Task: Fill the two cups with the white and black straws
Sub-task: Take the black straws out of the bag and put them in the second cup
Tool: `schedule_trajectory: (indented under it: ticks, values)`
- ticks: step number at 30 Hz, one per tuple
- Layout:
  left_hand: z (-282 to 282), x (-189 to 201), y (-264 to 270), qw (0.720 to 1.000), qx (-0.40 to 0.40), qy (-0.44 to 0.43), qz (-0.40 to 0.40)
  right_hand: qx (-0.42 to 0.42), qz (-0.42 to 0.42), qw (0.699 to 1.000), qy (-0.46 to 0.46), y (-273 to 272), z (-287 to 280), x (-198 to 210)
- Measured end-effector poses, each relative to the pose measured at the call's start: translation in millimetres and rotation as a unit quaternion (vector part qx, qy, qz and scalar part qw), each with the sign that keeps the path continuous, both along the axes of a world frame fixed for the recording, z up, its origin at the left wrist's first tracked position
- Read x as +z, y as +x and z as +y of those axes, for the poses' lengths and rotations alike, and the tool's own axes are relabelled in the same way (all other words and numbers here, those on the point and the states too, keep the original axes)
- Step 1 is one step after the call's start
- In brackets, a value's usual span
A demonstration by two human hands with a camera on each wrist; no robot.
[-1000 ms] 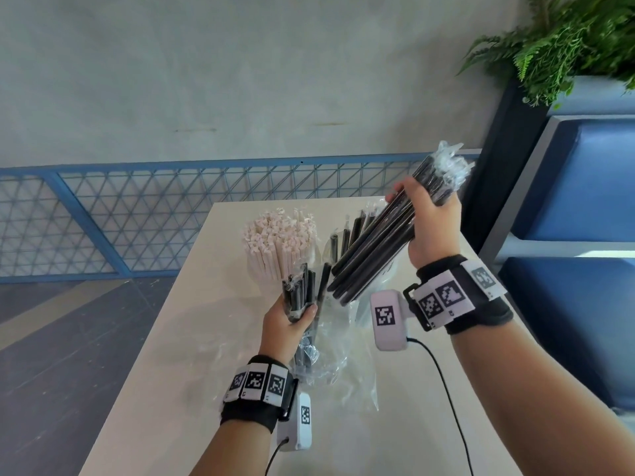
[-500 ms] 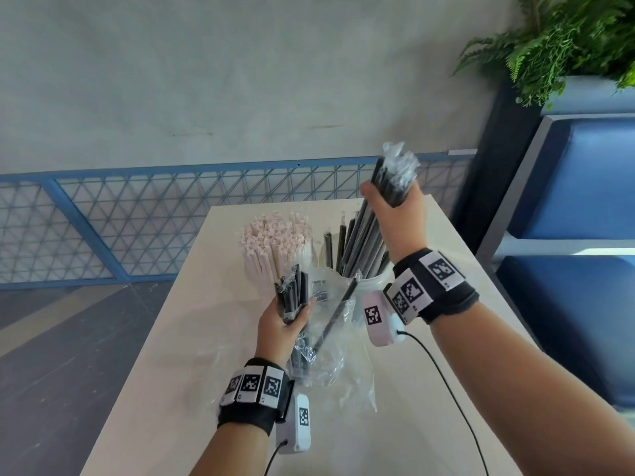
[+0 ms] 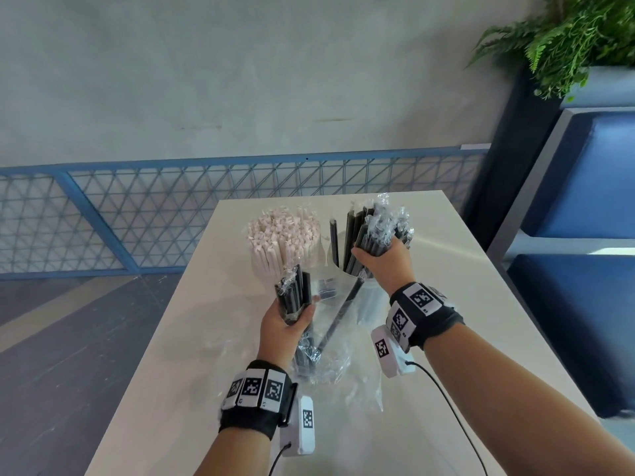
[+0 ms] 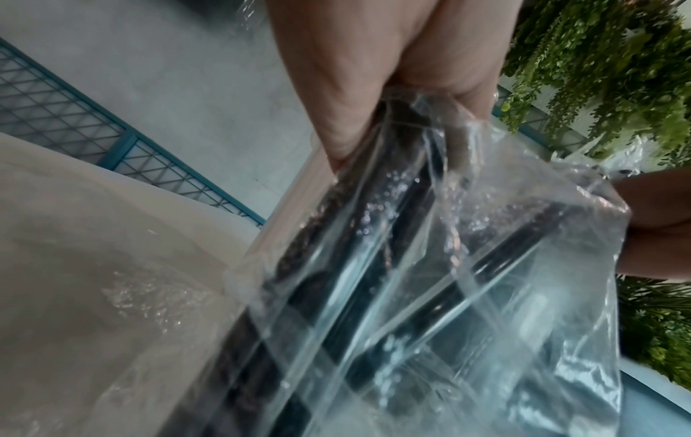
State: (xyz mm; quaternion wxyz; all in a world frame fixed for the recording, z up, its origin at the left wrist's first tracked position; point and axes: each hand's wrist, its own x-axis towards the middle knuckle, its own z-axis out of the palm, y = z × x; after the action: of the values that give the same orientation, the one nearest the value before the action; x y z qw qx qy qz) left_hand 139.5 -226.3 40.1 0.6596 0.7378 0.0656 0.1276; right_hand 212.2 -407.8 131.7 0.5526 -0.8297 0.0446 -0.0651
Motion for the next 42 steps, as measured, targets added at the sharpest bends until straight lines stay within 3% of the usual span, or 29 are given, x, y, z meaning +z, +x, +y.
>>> schedule_trajectory:
  ticks: [2, 5, 8, 11, 14, 18, 23, 29, 32, 34, 42]
  values:
    - [0.1, 0.7, -0.6, 1.0, -0.002, -0.012, 0.002, 0.003, -0.038, 0.999, -0.015, -4.0, 0.8, 1.0]
    - [1.9, -1.9, 0.4, 1.0, -0.002, -0.015, -0.002, 0.001, -0.199, 0.98, 0.011, -10.2, 3.1, 4.5]
    - [1.7, -2.4, -0.5, 1.0, -0.006, -0.012, -0.001, 0.01, -0.298, 0.949, -0.105, -7.7, 3.1, -2.1]
    - [0.7, 0.0, -1.9, 1.0, -0.011, -0.007, -0.008, 0.008, -0.275, 0.938, -0.209, 0.5, 0.2, -12.9]
    - [0.8, 2.8, -2.4, 1.0, -0.017, -0.008, -0.009, 0.036, -0.251, 0.942, -0.22, 2.0, -1.1, -16.1]
    - [3.6, 2.4, -1.8, 1.0, -0.015, -0.015, -0.009, -0.022, -0.333, 0.925, -0.182, -26.8, 0.0, -16.0]
    - [9.1, 1.7, -2.6, 0.999, -0.034, -0.018, 0.011, 0.103, -0.219, 0.965, -0.098, -57.5, 10.2, -42.6]
    - [4.9, 14.4, -12.5, 0.991, -0.128, 0.0, 0.029, 0.2, -0.238, 0.938, -0.153, -60.1, 23.2, -35.5]
    - [2.1, 16.0, -12.9, 0.98, -0.194, 0.004, 0.03, 0.258, -0.125, 0.952, -0.102, -62.0, 31.1, -28.9]
    - [2.5, 13.2, -11.2, 0.973, -0.23, -0.008, 0.035, 0.262, -0.069, 0.96, -0.068, -61.4, 35.3, -26.7]
    - [-2.7, 14.3, -13.4, 0.961, -0.263, 0.073, 0.05, 0.237, -0.014, 0.968, 0.079, -64.0, 44.7, -23.9]
